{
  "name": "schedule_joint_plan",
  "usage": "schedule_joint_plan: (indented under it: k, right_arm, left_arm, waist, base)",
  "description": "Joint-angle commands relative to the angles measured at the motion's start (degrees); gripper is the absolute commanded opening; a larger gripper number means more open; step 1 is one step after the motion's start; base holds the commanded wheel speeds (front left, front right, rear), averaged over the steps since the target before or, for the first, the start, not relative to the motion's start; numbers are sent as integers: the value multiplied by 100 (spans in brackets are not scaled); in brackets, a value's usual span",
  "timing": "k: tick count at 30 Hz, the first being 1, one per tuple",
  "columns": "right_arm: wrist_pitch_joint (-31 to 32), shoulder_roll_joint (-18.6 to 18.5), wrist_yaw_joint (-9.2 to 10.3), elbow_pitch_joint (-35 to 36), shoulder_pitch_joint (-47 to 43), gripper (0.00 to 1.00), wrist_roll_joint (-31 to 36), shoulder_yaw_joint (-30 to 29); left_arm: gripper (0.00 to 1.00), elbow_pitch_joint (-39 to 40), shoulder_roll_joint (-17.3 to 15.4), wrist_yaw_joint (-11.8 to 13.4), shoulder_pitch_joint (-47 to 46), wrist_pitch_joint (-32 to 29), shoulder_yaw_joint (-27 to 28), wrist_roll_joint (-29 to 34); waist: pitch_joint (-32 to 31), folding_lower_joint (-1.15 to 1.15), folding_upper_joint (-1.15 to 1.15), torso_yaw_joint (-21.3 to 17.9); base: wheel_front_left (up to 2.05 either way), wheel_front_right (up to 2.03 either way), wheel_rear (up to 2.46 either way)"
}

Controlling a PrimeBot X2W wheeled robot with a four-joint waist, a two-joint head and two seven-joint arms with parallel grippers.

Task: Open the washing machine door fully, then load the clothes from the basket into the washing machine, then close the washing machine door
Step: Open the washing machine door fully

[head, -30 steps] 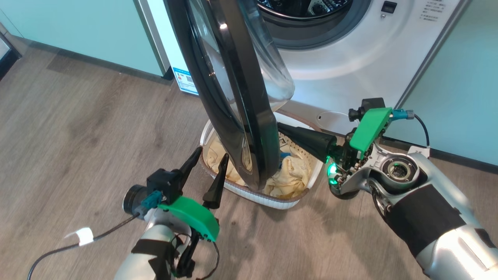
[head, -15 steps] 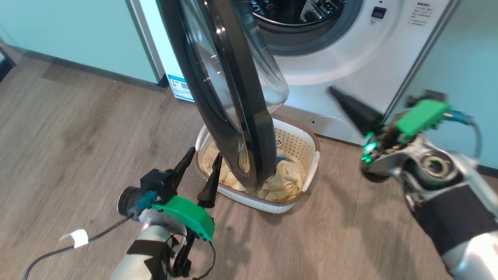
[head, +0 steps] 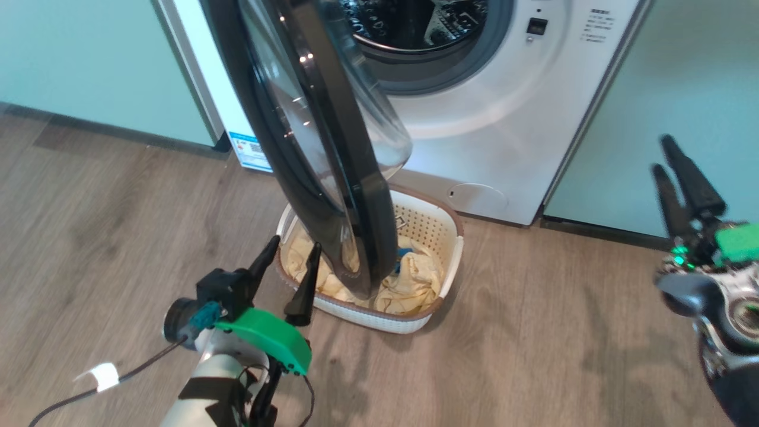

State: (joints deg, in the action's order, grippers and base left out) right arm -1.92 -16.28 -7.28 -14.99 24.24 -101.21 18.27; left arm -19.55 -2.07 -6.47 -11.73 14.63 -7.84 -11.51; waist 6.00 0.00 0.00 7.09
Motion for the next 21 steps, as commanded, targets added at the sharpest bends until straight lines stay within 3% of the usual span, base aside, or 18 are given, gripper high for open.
schedule_joint_plan:
  k: [1, 8, 14, 21]
  right_arm:
    - [-174, -185, -21, 256, 45, 100, 189, -35]
    - [-1146, -751, -21, 267, -502, 100, 1928, 52]
    - [-1294, -736, -21, 62, -952, 100, 3346, -279]
    - [-1306, -298, -21, 315, -1496, 100, 5169, -1160]
  left_arm:
    - [100, 162, -97, -17, -133, 37, 236, 53]
    - [100, 160, -134, -27, -82, 37, 417, 90]
    - [100, 173, -147, -28, -4, 37, 534, 119]
    - [100, 162, -167, -38, 52, 37, 611, 129]
  waist:
    - [-21, 0, 0, -59]
    - [-74, 0, 0, -255]
    - [-144, 0, 0, -409]
    - [-188, 0, 0, -512]
  base:
    - [0, 0, 0]
    - [0, 0, 0]
    - [0, 0, 0]
    - [0, 0, 0]
